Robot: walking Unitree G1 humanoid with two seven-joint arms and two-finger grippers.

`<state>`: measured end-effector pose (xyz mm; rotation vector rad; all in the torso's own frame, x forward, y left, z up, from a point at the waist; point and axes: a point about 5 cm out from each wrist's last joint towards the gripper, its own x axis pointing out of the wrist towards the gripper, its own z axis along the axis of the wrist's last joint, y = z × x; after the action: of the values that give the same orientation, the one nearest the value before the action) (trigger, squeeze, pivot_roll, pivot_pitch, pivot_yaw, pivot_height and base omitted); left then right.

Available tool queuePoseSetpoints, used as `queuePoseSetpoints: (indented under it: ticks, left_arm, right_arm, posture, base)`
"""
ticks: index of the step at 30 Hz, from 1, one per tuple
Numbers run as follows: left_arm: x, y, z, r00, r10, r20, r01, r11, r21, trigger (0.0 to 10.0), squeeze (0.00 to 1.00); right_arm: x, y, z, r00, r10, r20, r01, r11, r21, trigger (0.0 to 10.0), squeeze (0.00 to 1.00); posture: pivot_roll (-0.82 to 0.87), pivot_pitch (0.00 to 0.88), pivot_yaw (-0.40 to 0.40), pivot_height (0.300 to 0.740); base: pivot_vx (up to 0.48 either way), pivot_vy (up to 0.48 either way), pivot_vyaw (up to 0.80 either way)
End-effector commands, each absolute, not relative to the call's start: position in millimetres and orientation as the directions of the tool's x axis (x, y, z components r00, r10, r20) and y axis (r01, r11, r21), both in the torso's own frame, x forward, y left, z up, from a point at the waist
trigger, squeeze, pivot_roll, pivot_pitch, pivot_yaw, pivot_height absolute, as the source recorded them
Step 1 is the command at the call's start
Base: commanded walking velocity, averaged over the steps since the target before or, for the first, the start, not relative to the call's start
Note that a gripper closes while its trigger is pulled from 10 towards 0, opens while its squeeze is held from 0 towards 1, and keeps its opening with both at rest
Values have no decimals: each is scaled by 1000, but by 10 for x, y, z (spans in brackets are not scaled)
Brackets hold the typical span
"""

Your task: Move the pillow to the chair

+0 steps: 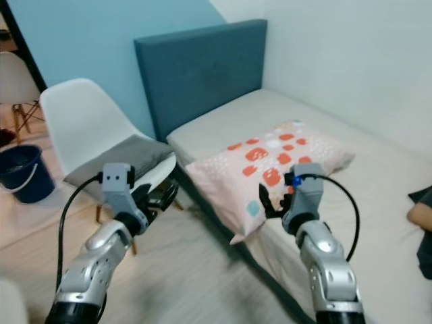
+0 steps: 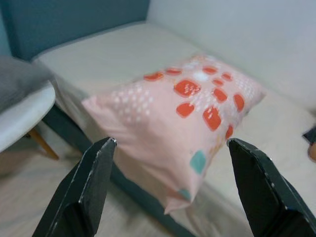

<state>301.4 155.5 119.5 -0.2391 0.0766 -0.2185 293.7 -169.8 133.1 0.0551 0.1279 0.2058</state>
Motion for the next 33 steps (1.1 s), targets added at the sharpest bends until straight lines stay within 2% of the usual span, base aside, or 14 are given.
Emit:
queuePoseSetpoints:
  ticks: [1, 24, 33]
  left_arm:
    - [3022, 1543, 1183, 972, -226, -57, 207, 949, -237, 10000, 0]
    - [3029, 1546, 1186, 972, -229, -54, 211, 949, -235, 10000, 0]
    - [3029, 1548, 1188, 971, -231, -54, 212, 948, -236, 10000, 0]
  right_arm:
    - [2929, -1746, 1313, 971, 196, -134, -188, 980, 66, 10000, 0]
    - [2931, -1751, 1341, 974, 199, -108, -190, 978, 89, 10000, 0]
    - [2948, -1858, 1355, 991, 95, -92, -83, 989, 124, 10000, 0]
  posture:
    - [-76, 0, 8, 725]
    - [-76, 0, 11, 725]
    - [-76, 0, 15, 725]
  base:
    - [266, 0, -719]
    - [262, 0, -47]
    - [260, 0, 0]
